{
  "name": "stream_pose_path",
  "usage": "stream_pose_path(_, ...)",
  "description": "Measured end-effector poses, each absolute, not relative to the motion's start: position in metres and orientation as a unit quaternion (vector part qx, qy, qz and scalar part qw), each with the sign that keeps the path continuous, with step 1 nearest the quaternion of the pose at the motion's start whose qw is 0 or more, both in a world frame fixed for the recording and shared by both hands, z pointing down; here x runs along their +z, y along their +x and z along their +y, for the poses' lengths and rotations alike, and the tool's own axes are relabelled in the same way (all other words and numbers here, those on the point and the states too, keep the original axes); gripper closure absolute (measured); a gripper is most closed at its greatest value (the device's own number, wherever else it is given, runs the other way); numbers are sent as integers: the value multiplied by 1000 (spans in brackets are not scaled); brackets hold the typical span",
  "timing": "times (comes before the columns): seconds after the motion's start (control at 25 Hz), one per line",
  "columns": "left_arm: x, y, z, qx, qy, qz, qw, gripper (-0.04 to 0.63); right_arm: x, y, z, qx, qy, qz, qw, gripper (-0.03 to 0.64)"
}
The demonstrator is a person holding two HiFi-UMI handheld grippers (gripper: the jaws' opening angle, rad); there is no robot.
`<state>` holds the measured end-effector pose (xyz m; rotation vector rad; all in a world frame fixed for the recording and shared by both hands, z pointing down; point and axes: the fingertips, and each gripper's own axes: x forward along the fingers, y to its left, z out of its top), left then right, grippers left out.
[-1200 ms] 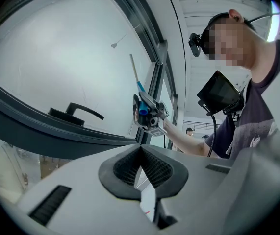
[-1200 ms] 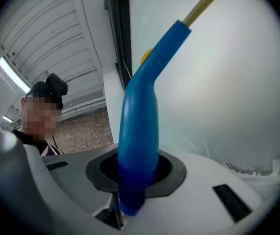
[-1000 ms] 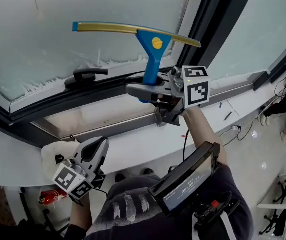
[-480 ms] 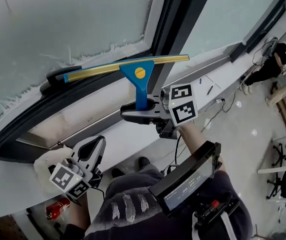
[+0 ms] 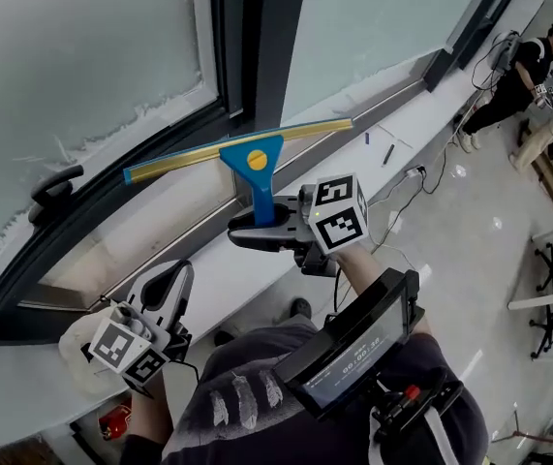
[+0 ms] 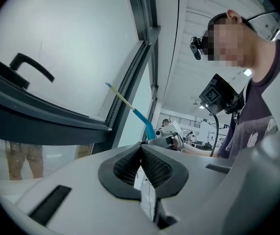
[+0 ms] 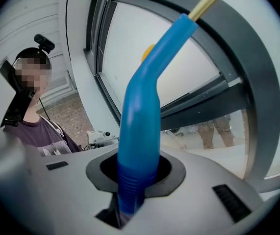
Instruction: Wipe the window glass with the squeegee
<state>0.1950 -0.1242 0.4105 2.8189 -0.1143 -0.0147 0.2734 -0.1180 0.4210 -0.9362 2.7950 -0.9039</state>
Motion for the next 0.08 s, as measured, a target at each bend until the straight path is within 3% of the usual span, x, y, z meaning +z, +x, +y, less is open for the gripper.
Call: stream_pose_path(0.08, 411, 223, -119, -4, 987, -48, 156, 591, 431, 299, -111, -295, -307, 905, 16, 541)
